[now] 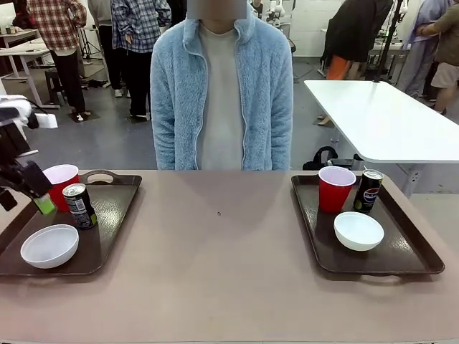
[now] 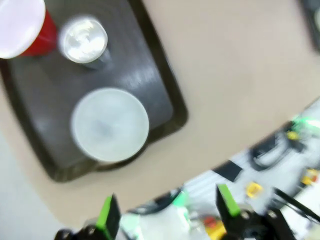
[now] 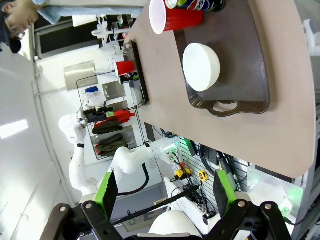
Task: Prepare tableware on both trays.
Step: Pick up a Picnic Bowl from the table and place it on a Handle tray.
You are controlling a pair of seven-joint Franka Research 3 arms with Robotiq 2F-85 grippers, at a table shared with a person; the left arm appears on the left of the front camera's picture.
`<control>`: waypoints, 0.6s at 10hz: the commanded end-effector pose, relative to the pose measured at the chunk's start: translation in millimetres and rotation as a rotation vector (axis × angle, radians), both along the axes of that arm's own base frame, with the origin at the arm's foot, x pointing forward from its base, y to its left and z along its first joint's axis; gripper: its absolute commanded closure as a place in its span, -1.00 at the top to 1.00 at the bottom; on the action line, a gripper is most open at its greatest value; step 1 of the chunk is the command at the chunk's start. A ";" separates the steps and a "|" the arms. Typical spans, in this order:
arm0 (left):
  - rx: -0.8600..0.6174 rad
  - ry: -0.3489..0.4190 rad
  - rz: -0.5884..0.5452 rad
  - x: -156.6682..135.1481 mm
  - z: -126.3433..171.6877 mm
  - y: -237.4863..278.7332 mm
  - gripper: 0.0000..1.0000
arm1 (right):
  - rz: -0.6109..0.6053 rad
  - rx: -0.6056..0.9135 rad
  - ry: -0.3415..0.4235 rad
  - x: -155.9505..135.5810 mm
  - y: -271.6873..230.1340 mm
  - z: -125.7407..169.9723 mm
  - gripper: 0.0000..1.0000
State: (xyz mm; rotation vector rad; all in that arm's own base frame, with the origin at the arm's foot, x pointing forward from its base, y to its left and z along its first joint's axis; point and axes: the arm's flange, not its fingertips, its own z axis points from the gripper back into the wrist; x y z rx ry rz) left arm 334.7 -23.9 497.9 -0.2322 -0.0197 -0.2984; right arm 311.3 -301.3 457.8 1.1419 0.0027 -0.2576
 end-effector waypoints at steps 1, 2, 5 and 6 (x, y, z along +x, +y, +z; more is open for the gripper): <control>-0.199 0.194 -0.029 27.8 21.1 35.1 1.00 | 0.008 0.001 -0.002 -3.9 1.5 -0.8 1.00; -0.296 0.280 -0.028 41.2 16.3 61.8 1.00 | 0.008 0.001 -0.002 -3.9 1.5 -0.8 1.00; -0.590 0.224 -0.102 46.1 -15.2 143.0 1.00 | 0.008 0.001 -0.002 -3.9 1.5 -0.8 1.00; -0.695 0.173 -0.047 45.3 -29.8 167.1 1.00 | 0.008 0.001 -0.002 -3.9 1.5 -0.8 1.00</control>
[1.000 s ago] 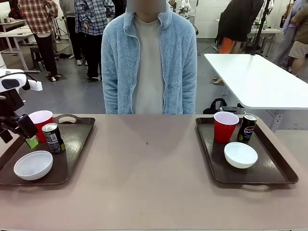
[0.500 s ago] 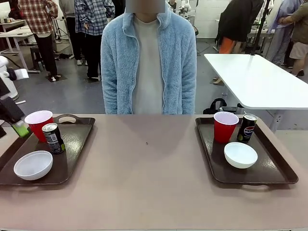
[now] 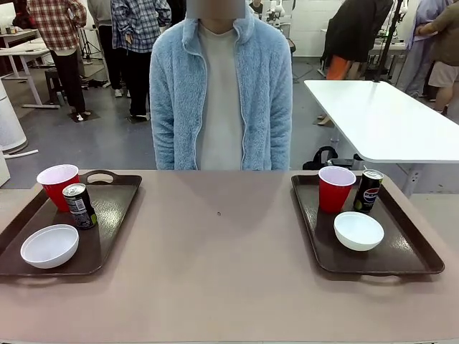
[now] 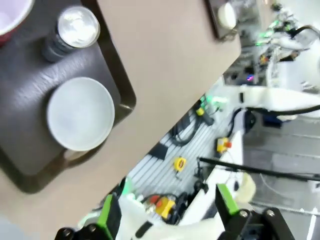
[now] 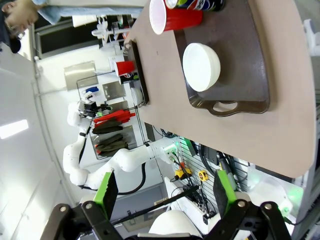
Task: Prepare tableware on both trays.
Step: Pick up a Picnic Bowl from the table and place it on a Handle tray.
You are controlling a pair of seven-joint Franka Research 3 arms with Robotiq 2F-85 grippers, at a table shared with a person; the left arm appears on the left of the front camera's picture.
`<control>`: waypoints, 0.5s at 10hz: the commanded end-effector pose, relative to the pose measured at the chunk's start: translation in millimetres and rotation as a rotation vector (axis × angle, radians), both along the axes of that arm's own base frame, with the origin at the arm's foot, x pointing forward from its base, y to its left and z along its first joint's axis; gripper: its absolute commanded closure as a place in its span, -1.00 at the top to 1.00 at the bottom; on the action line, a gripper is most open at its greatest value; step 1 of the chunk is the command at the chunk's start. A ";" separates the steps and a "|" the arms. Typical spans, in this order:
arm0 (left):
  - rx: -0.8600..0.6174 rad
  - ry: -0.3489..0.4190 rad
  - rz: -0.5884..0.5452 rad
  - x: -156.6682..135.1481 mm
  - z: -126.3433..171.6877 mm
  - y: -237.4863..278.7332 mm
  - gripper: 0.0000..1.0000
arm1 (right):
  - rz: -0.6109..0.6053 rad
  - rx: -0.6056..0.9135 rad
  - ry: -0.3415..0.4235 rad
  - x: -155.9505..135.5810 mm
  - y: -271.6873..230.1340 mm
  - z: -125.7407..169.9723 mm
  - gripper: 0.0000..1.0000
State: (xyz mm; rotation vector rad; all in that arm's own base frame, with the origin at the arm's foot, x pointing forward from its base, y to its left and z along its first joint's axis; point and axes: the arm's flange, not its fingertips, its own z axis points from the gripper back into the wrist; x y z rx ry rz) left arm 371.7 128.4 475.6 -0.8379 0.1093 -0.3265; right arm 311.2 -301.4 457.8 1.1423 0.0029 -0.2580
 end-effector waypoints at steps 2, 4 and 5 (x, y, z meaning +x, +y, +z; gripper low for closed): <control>-0.220 -0.076 0.167 4.1 -21.1 57.0 1.00 | 0.008 0.001 -0.003 -3.7 1.6 -0.7 1.00; -0.229 -0.097 0.295 -1.2 -26.0 74.7 1.00 | 0.008 0.001 -0.003 -3.7 1.6 -0.7 1.00; -0.230 -0.100 0.323 -2.4 -27.7 81.7 1.00 | 0.008 0.001 -0.003 -3.7 1.6 -0.7 1.00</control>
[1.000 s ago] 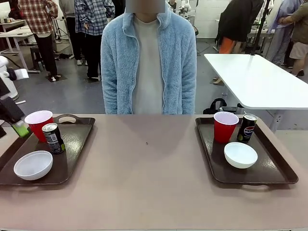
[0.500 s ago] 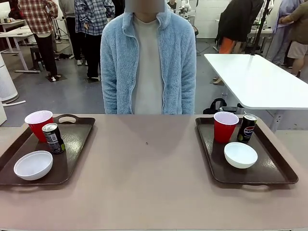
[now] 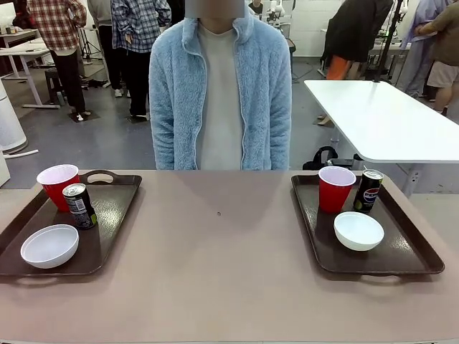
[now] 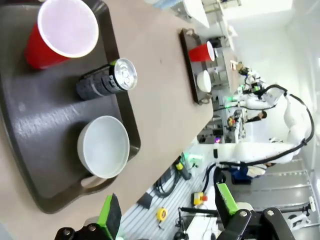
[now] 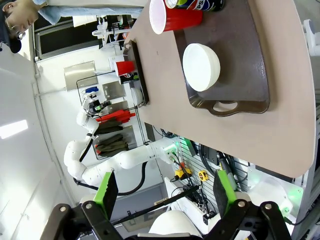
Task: Prepare tableware on both trays.
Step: Pick up a Picnic Bowl from the table and place it on a Handle tray.
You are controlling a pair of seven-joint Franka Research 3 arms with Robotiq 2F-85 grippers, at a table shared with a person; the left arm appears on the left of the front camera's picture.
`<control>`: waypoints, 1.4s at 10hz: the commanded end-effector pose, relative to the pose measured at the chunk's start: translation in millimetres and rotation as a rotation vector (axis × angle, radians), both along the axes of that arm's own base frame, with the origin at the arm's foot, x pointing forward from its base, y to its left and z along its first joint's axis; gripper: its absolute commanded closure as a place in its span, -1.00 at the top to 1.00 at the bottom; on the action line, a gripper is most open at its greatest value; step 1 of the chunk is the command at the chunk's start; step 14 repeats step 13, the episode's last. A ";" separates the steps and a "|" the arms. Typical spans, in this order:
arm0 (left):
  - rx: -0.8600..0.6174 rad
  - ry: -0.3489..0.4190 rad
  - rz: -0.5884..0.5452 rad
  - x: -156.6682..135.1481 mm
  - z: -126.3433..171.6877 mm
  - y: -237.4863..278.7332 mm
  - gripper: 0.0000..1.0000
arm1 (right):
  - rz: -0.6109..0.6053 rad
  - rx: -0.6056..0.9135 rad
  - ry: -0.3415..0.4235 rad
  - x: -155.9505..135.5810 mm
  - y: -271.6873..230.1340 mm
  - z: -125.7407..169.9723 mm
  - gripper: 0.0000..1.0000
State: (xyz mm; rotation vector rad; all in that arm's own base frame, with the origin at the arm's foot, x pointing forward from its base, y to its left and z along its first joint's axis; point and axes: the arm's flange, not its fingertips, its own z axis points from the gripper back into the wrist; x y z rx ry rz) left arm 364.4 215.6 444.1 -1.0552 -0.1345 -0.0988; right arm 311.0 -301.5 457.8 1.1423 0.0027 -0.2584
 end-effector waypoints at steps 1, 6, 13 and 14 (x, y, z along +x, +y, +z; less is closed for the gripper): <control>0.006 0.004 0.049 5.7 5.9 1.5 1.00 | 0.009 0.001 -0.003 -3.5 1.7 -0.7 1.00; 0.033 0.082 0.215 11.7 -3.3 17.8 1.00 | 0.009 0.001 -0.003 -3.5 1.7 -0.7 1.00; 0.058 0.108 0.216 8.2 -11.0 23.6 1.00 | 0.009 0.001 -0.003 -3.5 1.7 -0.7 1.00; 0.058 0.108 0.216 8.2 -11.0 23.6 1.00 | 0.009 0.001 -0.003 -3.5 1.7 -0.7 1.00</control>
